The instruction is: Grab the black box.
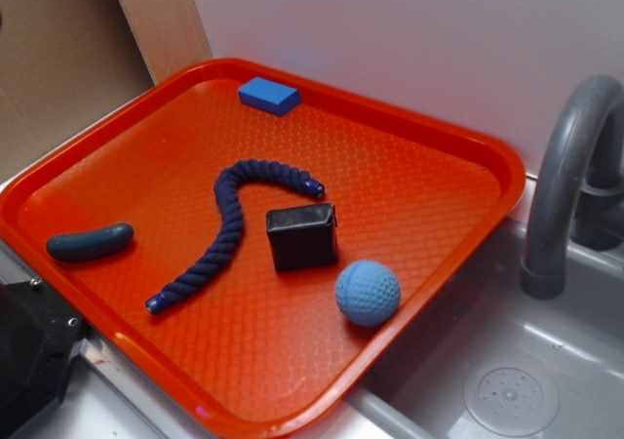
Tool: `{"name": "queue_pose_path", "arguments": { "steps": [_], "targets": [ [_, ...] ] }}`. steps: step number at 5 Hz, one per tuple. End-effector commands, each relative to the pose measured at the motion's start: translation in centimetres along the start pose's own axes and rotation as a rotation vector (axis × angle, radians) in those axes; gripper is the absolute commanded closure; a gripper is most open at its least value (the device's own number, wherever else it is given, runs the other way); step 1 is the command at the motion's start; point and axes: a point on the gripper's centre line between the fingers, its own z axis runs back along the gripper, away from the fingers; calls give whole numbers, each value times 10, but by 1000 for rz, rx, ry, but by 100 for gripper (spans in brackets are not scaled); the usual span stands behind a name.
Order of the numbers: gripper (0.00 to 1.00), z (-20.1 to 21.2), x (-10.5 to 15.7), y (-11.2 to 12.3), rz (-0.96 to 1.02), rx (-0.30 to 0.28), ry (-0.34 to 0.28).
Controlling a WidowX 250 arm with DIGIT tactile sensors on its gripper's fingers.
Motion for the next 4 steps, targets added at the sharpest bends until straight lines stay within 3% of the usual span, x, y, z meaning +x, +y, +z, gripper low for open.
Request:
{"name": "queue_pose_path", "arguments": {
  "steps": [1, 2, 3, 4],
  "targets": [
    [0, 0, 0, 0, 0, 0, 0],
    [0, -47, 42, -17, -247, -28, 29],
    [0, -87, 73, -34, -499, -26, 12],
    [0, -124, 91, -50, -728, -61, -32]
  ]
}}
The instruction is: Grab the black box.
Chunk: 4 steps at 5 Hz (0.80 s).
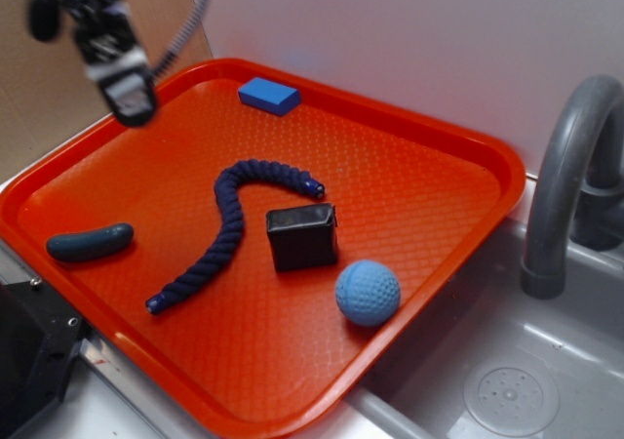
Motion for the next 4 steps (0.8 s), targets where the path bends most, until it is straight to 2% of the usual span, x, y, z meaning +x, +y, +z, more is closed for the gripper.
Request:
{"name": "queue_pose_path", "arguments": {
  "steps": [1, 2, 3, 4],
  "targets": [
    [0, -58, 35, -14, -277, 2, -41],
    [0, -84, 42, -28, -252, -64, -25],
    [0, -90, 49, -46, -177, -96, -24],
    [0, -94, 56, -62, -200, -38, -4]
  ]
}}
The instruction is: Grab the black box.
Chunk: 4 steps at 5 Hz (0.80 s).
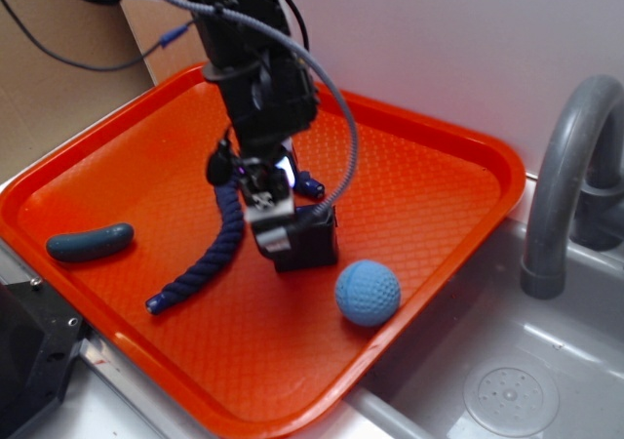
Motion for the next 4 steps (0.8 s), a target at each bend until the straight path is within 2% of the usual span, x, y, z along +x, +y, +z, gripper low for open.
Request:
{"name": "queue_pose_path", "arguments": {
  "steps": [1, 2, 3, 4],
  "targets": [
    [0, -8, 22, -22, -70, 117, 60],
    [0, -17, 23, -8, -115, 135, 125],
    [100, -19, 19, -2, -79, 131, 94],
    [100, -11, 13, -8, -59, 138, 88]
  ]
}}
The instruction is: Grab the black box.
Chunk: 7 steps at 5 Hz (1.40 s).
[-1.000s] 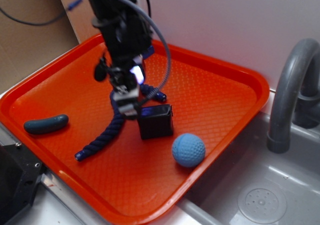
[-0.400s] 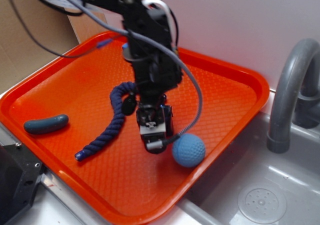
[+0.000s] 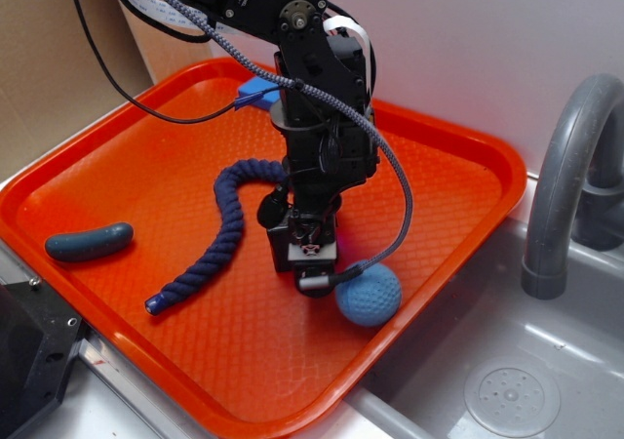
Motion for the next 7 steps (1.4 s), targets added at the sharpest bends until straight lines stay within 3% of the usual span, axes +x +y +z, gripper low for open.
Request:
{"name": "queue_pose_path", "arguments": {
  "steps": [1, 2, 3, 4, 5, 6, 7],
  "targets": [
    [100, 57, -14, -4, 107, 20, -93],
    [100, 106, -33, 21, 310, 19, -177],
    [100, 153, -67, 43, 562, -7, -181],
    [100, 203, -104, 66, 715, 85, -169],
    [100, 227, -111, 73, 717, 121, -137],
    [100, 213, -108, 69, 707, 122, -97],
    [100, 210, -108, 60, 695, 117, -103]
  ]
}}
